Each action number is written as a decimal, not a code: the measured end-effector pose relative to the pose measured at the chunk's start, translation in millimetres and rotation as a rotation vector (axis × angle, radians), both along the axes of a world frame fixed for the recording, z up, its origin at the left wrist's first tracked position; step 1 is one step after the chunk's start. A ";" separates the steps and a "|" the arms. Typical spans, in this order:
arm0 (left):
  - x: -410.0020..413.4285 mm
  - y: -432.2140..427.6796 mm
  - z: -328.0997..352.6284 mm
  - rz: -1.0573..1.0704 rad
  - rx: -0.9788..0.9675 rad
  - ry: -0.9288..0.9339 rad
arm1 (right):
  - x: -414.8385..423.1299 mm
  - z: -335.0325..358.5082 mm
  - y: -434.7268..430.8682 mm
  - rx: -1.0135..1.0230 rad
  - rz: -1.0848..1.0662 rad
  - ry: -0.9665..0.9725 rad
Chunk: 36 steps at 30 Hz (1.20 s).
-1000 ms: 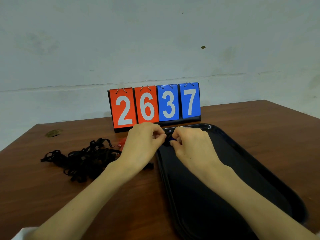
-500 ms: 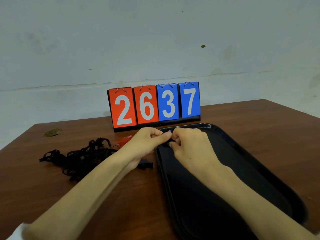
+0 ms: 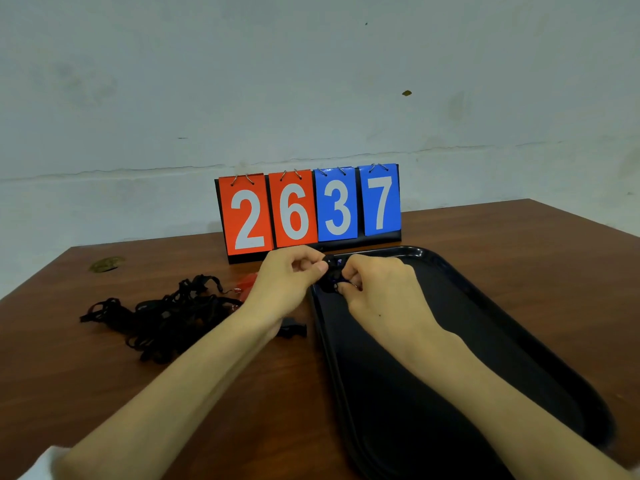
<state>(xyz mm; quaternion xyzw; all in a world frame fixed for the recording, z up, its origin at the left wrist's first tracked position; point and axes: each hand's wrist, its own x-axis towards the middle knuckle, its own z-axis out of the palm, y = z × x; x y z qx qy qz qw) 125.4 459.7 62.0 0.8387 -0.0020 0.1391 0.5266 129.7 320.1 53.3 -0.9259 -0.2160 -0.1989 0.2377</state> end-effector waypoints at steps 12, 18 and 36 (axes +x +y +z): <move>0.5 2.4 3.0 -0.024 0.129 -0.097 | 1.4 -2.2 -2.1 0.025 0.019 -0.018; 1.8 9.5 0.6 -0.142 0.575 -0.299 | 3.1 -2.6 -2.0 0.018 0.022 -0.006; 10.0 19.1 -4.0 -0.243 0.784 -0.247 | 2.1 -4.4 2.0 -0.068 0.053 0.049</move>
